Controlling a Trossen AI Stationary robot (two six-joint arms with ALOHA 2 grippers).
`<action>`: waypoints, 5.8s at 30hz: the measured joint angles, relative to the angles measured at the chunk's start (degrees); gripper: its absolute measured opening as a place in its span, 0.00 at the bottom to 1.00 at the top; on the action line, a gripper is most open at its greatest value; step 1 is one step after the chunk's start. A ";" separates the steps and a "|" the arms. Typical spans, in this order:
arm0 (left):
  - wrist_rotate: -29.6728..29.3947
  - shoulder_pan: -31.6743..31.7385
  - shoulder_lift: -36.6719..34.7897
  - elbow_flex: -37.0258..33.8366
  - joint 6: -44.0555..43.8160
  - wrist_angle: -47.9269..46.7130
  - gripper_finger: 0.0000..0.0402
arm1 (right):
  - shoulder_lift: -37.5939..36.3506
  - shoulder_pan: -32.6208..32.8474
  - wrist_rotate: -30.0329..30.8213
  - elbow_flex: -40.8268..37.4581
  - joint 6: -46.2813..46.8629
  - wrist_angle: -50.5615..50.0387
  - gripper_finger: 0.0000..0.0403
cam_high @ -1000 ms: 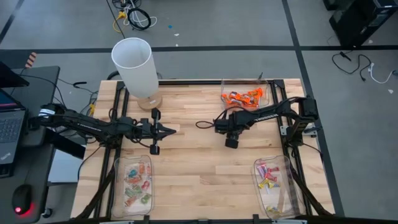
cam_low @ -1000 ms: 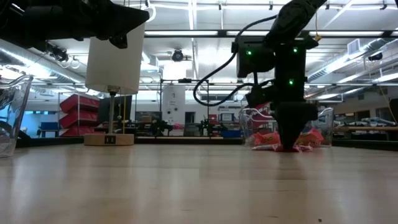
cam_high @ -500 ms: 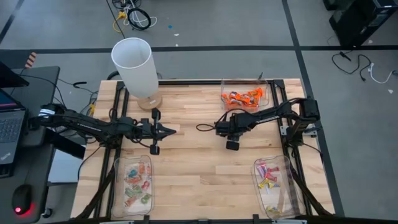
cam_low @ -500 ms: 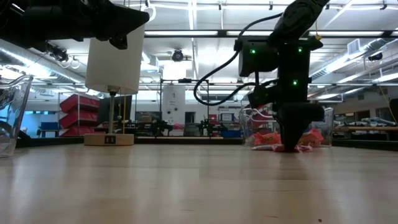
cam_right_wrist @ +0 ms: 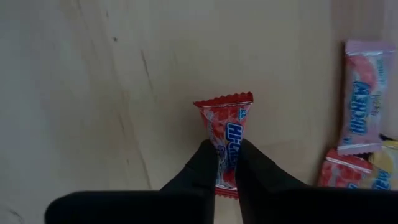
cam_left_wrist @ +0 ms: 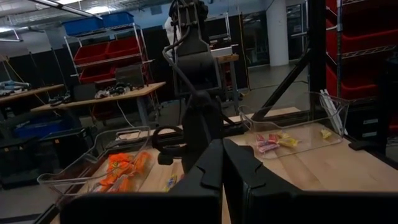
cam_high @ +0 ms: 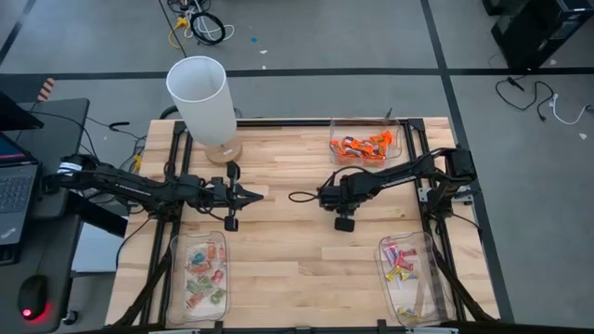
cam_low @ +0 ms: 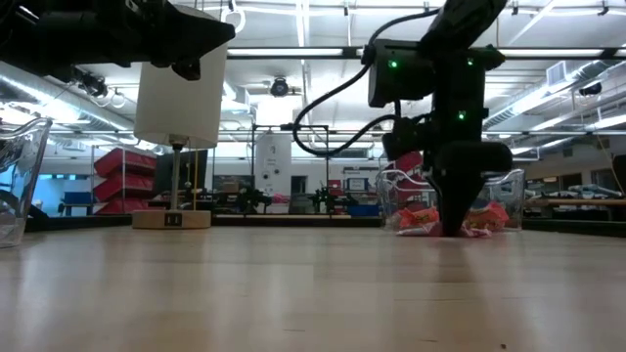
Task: Sort candy
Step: Put the red candy into the bottom right transparent bin, then put the pink candy into the bottom right transparent bin
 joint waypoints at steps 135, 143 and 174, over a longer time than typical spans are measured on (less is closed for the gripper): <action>-0.04 -0.02 0.00 0.02 -2.69 -1.64 0.01 | -33.94 57.02 -10.14 -21.34 103.29 21.16 0.19; -0.02 -0.02 0.00 0.02 -2.69 -1.62 0.01 | -38.81 56.92 -4.34 -21.30 102.24 24.25 0.18; -0.04 -0.02 -0.02 0.02 -2.27 -1.57 0.01 | -47.04 14.69 0.90 -18.79 23.32 34.93 0.18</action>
